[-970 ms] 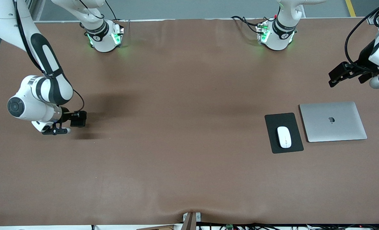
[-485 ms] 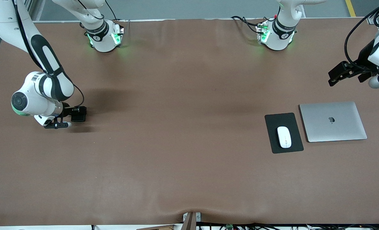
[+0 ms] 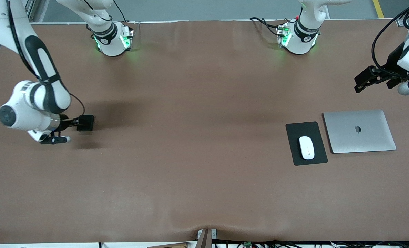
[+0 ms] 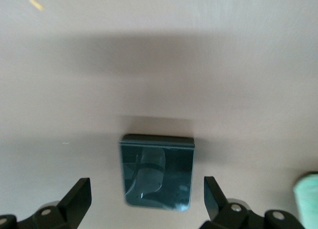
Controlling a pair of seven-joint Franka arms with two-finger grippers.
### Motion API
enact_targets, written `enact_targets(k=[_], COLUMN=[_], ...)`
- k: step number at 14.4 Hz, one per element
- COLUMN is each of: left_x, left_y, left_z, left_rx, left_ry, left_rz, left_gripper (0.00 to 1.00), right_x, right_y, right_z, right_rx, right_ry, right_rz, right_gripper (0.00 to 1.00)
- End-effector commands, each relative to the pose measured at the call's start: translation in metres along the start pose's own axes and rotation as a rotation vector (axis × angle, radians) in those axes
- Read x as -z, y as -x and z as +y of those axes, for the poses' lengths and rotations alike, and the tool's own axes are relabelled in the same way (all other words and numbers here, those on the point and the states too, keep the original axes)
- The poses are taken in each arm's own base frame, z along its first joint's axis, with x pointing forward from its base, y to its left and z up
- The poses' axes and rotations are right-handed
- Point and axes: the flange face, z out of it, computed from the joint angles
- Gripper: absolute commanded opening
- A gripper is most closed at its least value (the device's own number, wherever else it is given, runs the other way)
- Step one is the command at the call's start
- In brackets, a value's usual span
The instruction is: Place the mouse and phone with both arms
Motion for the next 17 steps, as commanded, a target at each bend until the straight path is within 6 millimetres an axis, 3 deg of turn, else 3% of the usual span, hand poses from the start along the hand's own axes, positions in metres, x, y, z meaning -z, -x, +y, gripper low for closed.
enact_targets(k=[1, 8, 10, 15, 17], left_x=[0.004, 0.002, 0.004, 0.005, 0.007], left_y=[0.0, 0.0, 0.0, 0.001, 0.0], left_z=[0.001, 0.001, -0.001, 0.0, 0.0], left_rx=[-0.01, -0.024, -0.023, -0.027, -0.025], left_ry=[0.013, 0.012, 0.014, 0.009, 0.009], left_rz=[-0.003, -0.007, -0.005, -0.005, 0.002], left_gripper=[1.0, 1.0, 1.0, 1.0, 1.0], right_x=[0.06, 0.193, 0.235, 0.316, 0.331], right_y=[-0.017, -0.038, -0.031, -0.002, 0.01], right_z=[-0.016, -0.044, -0.052, -0.064, -0.075], right_rx=[0.028, 0.092, 0.105, 0.116, 0.13], right_ry=[0.007, 0.025, 0.037, 0.056, 0.049], right_rz=[0.007, 0.101, 0.091, 0.088, 0.083], right_gripper=[1.0, 1.0, 1.0, 1.0, 1.0])
